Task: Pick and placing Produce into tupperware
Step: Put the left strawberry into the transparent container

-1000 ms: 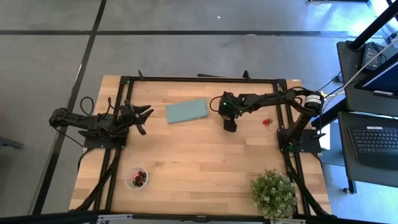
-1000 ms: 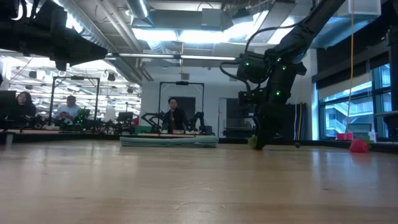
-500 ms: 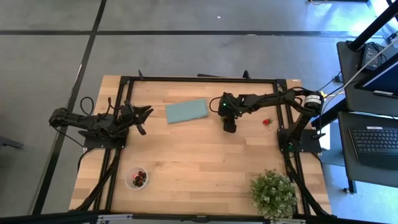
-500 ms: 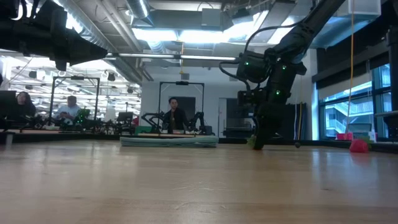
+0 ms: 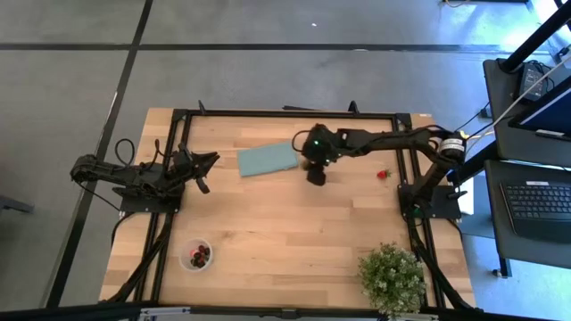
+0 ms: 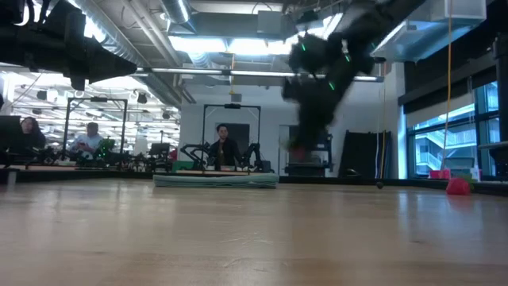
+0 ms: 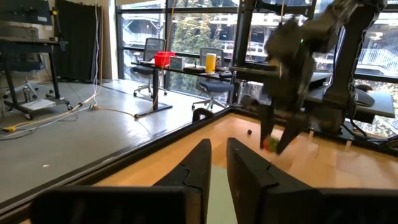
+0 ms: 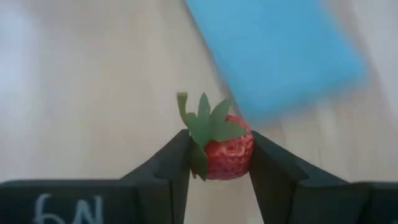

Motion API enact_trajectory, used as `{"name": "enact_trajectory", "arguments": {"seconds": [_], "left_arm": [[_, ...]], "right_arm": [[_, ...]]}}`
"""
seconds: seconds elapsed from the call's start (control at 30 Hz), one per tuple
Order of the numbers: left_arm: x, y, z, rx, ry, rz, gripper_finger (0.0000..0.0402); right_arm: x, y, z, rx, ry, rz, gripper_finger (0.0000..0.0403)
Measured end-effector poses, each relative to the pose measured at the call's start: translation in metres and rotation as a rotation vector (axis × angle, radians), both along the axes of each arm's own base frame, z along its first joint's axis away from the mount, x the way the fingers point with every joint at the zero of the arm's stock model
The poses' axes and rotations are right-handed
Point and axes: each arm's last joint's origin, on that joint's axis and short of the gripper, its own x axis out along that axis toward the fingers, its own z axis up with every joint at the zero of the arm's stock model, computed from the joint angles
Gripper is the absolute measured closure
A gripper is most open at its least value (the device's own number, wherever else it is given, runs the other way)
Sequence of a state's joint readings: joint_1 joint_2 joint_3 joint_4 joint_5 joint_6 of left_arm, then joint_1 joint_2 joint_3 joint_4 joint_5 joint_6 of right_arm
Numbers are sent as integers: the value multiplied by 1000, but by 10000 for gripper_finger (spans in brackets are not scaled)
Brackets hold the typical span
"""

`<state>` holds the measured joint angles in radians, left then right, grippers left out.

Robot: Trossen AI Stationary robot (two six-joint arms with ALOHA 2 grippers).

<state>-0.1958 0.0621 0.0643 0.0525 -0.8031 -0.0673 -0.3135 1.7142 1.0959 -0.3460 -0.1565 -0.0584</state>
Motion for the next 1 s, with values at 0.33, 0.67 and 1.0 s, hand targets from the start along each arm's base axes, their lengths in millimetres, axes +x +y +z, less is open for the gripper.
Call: {"name": "enact_trajectory", "arguments": {"seconds": [0.33,0.67,1.0], "left_arm": [[0,0,1,-2,-12,0,377],[0,0,2,-4,-18,1,394],[0,0,2,-5,-23,1,394]], "right_arm": [[57,39,130,-99,-439,188,265],[87,59,180,-140,-568,261,264],[141,66,106,-70,-242,336,264]]}}
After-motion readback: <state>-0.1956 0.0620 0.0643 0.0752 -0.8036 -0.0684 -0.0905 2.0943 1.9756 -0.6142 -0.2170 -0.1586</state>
